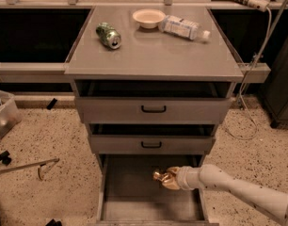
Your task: Pick orange can from bottom drawer and place on counter
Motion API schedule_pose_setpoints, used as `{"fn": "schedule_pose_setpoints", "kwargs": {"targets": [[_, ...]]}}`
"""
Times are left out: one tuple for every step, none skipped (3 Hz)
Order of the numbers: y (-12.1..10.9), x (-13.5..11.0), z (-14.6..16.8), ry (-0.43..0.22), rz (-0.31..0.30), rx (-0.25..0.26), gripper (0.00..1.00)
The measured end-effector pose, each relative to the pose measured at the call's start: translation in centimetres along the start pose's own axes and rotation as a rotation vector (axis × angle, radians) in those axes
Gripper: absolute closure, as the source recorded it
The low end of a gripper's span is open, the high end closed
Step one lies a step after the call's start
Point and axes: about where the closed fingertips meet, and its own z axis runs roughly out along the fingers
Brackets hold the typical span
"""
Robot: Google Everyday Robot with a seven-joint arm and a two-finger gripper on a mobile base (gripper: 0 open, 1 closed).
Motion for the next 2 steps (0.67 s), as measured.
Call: {"fn": "schedule_pose_setpoints", "kwargs": {"targets": [[0.0, -1.7, -4.0, 0.007, 0.028, 0.008, 1.00], [-0.7, -6.7, -12.1, -0.016, 0.005, 0.032, 1.00]]}}
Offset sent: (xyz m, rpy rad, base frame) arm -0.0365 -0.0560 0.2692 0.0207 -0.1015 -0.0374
